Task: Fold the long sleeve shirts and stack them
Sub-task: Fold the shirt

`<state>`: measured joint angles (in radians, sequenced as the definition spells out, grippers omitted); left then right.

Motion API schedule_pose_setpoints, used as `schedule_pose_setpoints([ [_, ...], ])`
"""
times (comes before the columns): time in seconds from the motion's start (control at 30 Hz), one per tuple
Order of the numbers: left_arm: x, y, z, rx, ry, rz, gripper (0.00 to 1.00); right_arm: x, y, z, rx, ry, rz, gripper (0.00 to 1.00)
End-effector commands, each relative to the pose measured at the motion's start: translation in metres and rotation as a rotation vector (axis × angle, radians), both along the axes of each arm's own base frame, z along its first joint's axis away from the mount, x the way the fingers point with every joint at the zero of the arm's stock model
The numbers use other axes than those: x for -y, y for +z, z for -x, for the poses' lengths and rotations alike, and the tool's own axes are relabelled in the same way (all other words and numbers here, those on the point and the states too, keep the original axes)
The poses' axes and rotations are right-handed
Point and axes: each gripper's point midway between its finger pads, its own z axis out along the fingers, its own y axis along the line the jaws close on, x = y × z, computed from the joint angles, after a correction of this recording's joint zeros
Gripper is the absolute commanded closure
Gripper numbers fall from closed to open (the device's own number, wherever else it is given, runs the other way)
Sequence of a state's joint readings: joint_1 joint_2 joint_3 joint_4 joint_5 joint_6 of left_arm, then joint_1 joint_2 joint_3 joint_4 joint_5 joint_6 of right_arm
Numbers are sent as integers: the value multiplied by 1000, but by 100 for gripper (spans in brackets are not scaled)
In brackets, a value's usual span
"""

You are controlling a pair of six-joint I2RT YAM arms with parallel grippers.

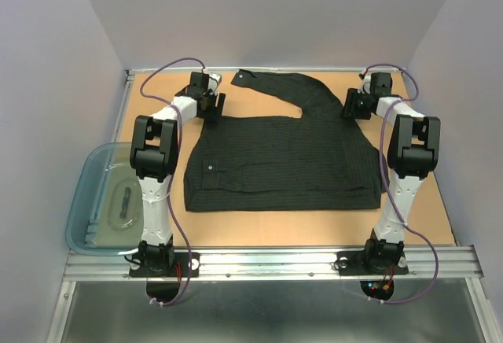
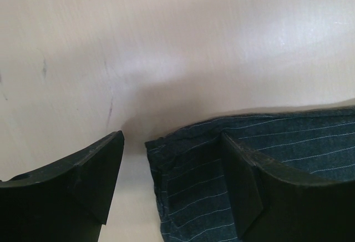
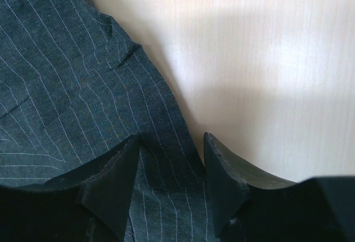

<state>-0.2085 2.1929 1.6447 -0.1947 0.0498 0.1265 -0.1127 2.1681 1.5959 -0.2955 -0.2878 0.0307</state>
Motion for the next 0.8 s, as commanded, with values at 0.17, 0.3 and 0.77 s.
schedule_pose_setpoints([
  [0.17,-3,3,-11,1,-30,17,23,-3,7,-16,50,46,-21,51],
  [0.3,-1,-4,-9,-15,-39,23,27,-7,6,-18,53,61,-39,53],
  [0.77,-3,-12,-9,-31,-50,18,68,-7,11,-23,69,67,-42,71],
])
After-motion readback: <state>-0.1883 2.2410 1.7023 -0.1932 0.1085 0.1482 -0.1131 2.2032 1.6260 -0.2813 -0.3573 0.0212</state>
